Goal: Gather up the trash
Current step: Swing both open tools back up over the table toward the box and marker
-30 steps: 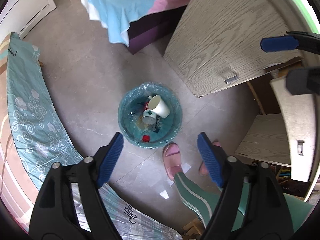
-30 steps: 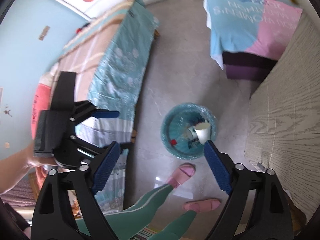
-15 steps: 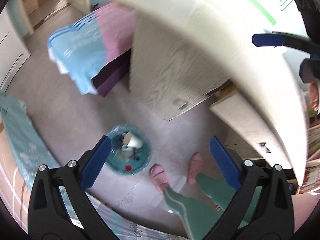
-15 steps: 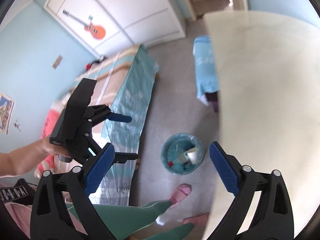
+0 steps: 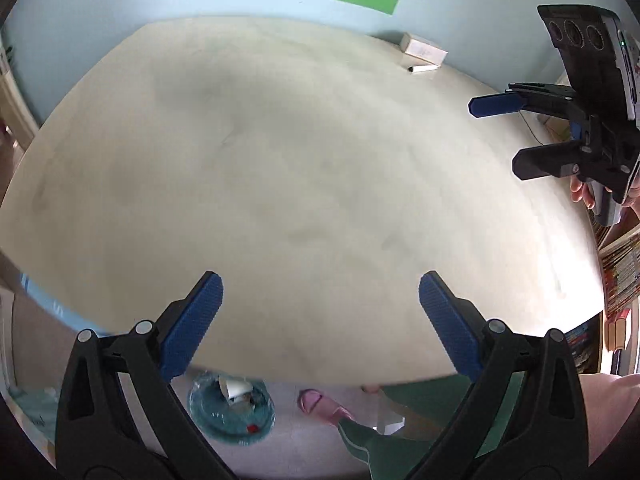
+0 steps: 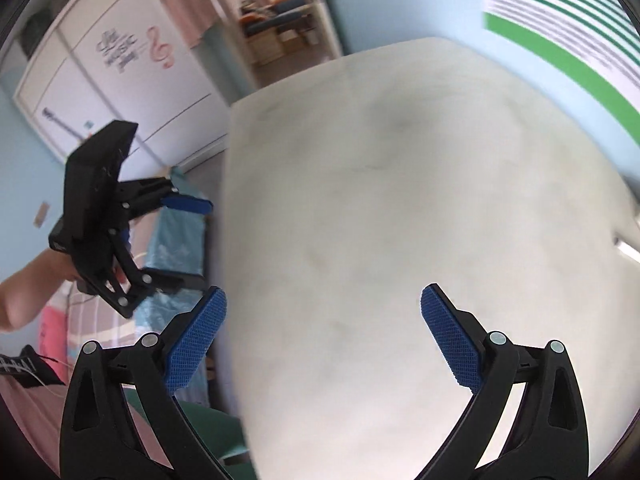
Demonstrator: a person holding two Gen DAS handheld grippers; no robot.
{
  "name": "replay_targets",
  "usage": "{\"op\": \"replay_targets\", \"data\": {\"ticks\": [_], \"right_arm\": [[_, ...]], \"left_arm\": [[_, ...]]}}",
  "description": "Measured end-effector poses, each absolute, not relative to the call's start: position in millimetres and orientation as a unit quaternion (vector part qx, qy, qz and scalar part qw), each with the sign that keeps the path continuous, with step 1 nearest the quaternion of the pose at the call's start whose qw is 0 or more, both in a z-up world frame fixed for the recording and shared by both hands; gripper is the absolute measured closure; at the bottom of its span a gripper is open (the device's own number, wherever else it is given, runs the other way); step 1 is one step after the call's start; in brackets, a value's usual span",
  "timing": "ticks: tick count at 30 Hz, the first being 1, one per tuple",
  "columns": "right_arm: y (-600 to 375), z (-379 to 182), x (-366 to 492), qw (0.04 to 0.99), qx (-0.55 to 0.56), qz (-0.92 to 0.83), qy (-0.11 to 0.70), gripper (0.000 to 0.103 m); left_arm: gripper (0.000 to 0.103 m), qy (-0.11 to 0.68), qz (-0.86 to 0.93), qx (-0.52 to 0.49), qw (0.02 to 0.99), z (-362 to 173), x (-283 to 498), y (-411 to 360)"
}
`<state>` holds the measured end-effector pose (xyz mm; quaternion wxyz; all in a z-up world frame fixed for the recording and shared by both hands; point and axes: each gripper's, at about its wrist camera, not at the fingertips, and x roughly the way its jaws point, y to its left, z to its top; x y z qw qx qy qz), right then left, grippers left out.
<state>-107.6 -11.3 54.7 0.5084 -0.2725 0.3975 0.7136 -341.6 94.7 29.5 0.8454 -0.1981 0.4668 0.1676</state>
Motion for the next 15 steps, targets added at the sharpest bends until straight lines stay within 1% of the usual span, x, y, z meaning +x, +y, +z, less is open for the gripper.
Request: {"op": "replay_targets", "data": {"ticks": [3,11,15], "right_arm": [[-36,57,-53,0.543,-0.273,0.69,0.392,0.006],[-83,59,95,0.634,-0.267,0.629,0.362,0.006],[-87,57,153,0.656,-0.262,0.609,0.361,0.006]], "left_arm": [[0.007,0.469,0.131,-0.17,0.857,36,-282,90],[0.007,0.477,0.063,-0.055,0.875,43,-116,68],[0.007,0.488,0.041,-0.032,0.871,39,-49,65]]}}
